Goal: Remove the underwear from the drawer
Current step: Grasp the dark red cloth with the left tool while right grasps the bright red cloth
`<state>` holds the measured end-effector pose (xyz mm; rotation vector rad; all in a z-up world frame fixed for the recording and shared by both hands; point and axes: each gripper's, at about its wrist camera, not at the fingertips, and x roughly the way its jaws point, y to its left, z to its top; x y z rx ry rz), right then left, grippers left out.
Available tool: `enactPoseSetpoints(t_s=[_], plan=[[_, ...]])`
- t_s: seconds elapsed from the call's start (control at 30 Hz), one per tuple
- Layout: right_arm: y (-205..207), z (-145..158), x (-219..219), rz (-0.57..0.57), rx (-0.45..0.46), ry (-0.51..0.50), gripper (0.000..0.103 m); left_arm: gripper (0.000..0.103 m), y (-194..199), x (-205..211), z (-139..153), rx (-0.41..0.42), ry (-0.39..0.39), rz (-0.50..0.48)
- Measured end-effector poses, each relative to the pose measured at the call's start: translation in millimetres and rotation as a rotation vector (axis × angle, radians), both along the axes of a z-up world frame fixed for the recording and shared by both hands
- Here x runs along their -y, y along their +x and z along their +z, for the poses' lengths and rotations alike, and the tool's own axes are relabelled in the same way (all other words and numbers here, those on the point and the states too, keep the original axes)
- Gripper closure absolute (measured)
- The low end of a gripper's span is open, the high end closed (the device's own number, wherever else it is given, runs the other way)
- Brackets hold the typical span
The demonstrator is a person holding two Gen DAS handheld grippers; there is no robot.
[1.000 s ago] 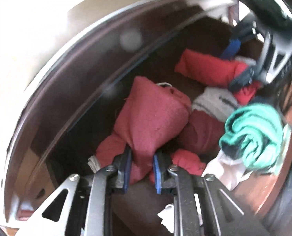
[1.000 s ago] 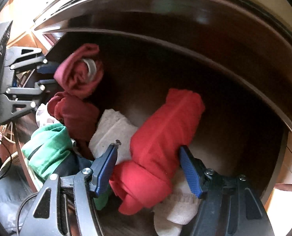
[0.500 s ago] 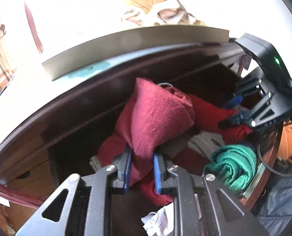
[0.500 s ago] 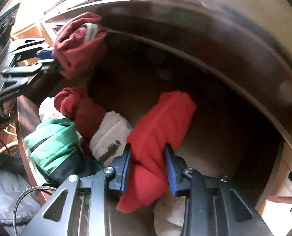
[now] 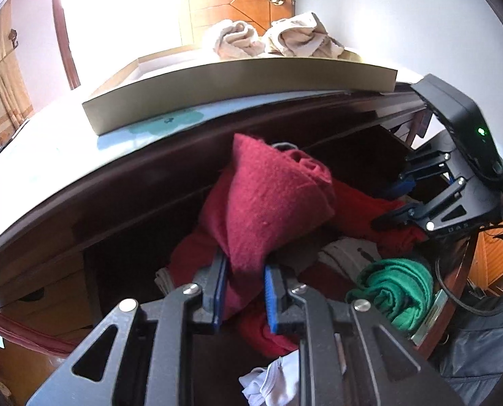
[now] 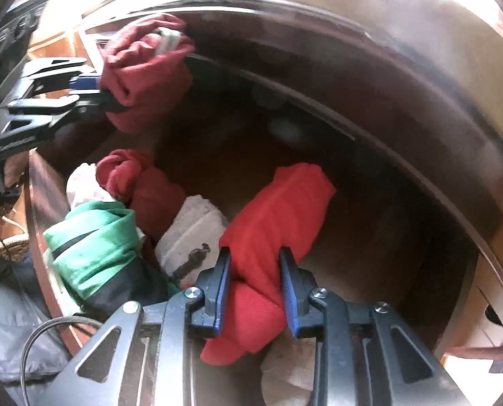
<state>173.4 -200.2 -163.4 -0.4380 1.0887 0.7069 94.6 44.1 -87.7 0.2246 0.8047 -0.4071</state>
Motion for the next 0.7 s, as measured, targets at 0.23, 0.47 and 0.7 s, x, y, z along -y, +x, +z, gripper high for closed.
enactPoseSetpoints(t_s=[0.23, 0.47, 0.7], plan=[[8.9, -12.0, -12.3, -0.042, -0.072, -0.074, 0.044, 0.086, 1.4, -1.4, -1.2, -0.016, -0.005, -0.016], [20.9, -29.6, -33.3, -0.033, -0.135, -0.145, 0.045, 0.086, 4.7, -1.2, -4.7, -0.021, -0.01, -0.03], [4.3, -14.1, -50.7, 0.042, -0.017, -0.068, 0.063, 0.086, 3.5, -5.1, -4.0, 0.006, -0.039, -0.016]])
